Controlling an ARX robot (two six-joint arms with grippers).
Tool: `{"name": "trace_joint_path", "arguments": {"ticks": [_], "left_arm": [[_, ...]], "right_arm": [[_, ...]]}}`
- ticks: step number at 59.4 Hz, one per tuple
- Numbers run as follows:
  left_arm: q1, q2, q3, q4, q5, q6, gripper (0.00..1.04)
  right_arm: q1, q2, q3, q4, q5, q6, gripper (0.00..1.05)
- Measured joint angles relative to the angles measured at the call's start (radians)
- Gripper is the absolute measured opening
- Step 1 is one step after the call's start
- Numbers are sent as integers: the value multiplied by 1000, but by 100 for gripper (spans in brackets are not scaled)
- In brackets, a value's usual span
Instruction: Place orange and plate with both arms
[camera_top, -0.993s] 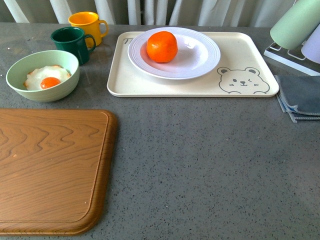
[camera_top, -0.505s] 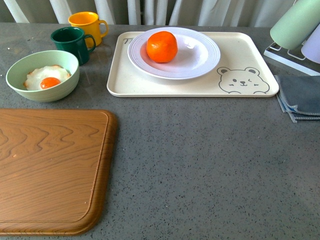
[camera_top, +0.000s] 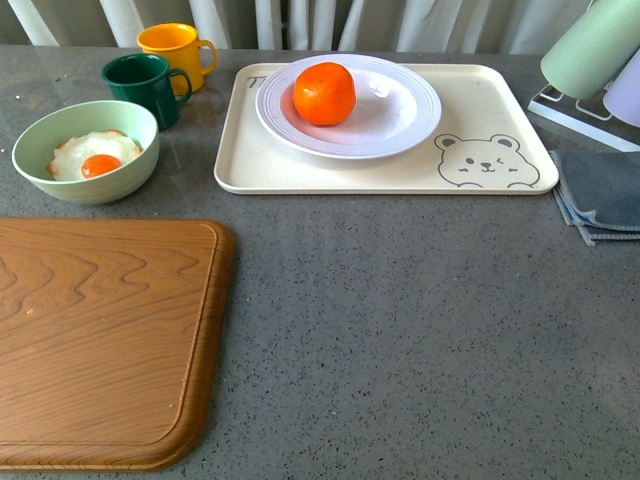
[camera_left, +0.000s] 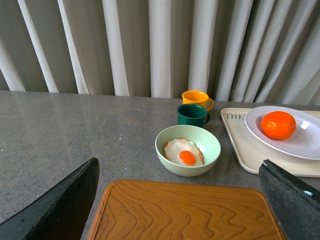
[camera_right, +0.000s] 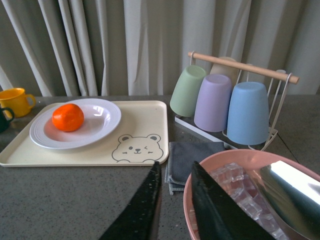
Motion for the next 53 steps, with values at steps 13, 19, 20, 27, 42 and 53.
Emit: {"name": "trace_joint_path", "arguments": {"ticks": [13, 19, 20, 27, 42, 53], "left_arm": [[0, 0, 0, 0, 0, 0, 96], [0, 0, 0, 0, 0, 0, 96], [0, 0, 0, 0, 0, 0, 96], [0, 0, 0, 0, 0, 0, 96], [0, 0, 0, 0, 0, 0, 96], [0, 0, 0, 0, 0, 0, 96]], "right_arm": [[0, 0, 0, 0, 0, 0, 63], [0, 0, 0, 0, 0, 0, 82], [0, 0, 0, 0, 0, 0, 83], [0, 0, 0, 0, 0, 0, 96], [0, 0, 0, 0, 0, 0, 96], [0, 0, 0, 0, 0, 0, 96]]}}
